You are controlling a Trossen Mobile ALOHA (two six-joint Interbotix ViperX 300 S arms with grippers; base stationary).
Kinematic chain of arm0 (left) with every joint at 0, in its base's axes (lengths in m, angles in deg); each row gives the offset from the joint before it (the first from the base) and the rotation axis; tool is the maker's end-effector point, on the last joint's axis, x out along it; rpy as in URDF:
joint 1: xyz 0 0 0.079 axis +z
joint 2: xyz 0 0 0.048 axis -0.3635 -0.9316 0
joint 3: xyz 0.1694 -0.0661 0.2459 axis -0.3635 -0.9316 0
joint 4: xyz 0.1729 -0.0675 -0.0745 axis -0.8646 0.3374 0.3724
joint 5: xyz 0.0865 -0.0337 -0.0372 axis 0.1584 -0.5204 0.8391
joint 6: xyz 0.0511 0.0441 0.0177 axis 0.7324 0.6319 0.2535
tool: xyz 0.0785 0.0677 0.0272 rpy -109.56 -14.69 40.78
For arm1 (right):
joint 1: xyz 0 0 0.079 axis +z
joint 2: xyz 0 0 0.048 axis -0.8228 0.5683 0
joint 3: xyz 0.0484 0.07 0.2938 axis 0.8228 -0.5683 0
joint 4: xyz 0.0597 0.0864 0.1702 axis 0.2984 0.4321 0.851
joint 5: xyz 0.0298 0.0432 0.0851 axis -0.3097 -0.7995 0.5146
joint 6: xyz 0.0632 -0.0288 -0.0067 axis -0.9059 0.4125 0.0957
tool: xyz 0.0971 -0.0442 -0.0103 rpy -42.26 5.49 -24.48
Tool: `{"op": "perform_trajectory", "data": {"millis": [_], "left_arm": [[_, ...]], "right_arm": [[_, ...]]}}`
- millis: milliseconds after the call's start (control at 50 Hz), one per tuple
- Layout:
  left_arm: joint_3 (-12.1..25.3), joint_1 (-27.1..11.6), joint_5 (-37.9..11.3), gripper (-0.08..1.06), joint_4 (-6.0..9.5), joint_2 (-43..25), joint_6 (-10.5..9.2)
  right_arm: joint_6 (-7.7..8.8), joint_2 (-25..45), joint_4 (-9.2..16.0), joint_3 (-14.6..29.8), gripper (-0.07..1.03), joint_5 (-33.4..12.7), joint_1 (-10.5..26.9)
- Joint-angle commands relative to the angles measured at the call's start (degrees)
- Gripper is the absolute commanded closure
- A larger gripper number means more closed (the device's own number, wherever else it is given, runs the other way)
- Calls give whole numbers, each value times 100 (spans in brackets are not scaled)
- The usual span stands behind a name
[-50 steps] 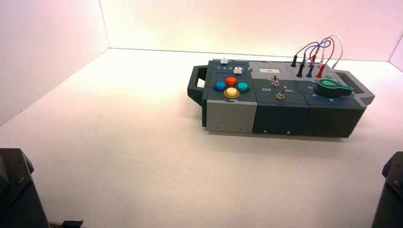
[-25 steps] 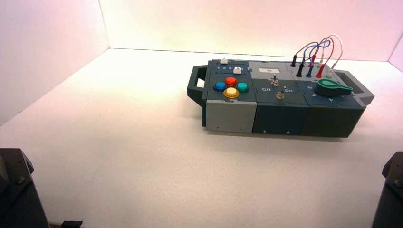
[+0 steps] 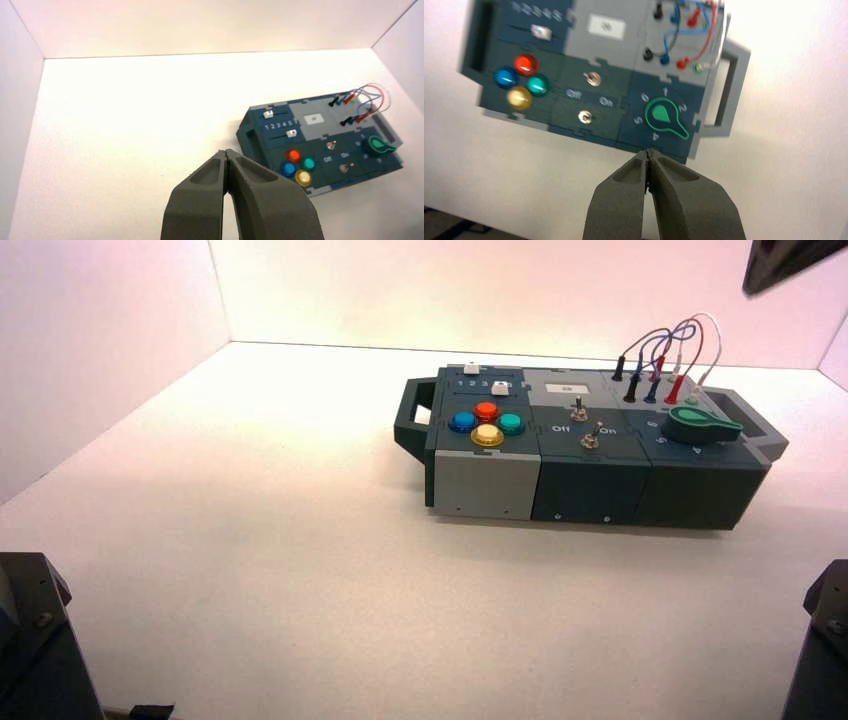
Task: Turn the knob to position 5.
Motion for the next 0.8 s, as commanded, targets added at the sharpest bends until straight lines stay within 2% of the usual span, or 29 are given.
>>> {"op": "perform_trajectory", "data": {"millis": [20, 40, 240, 560, 800], "left_arm": [[229, -26, 167, 101, -9, -88, 88], [264, -26, 193, 101, -9, -149, 123], [378, -26, 211, 101, -9, -281, 202], [457, -26, 255, 101, -9, -369, 220], [404, -26, 281, 101, -9, -387, 220]], "right_arm": [[0, 105, 9, 141, 99, -18, -334], [35, 123, -26, 158, 99, -26, -562], [141, 290, -97, 246, 99, -26, -1063], [141, 1266, -97, 281, 99, 88, -1081], [176, 1626, -149, 308, 99, 185, -1072]]}}
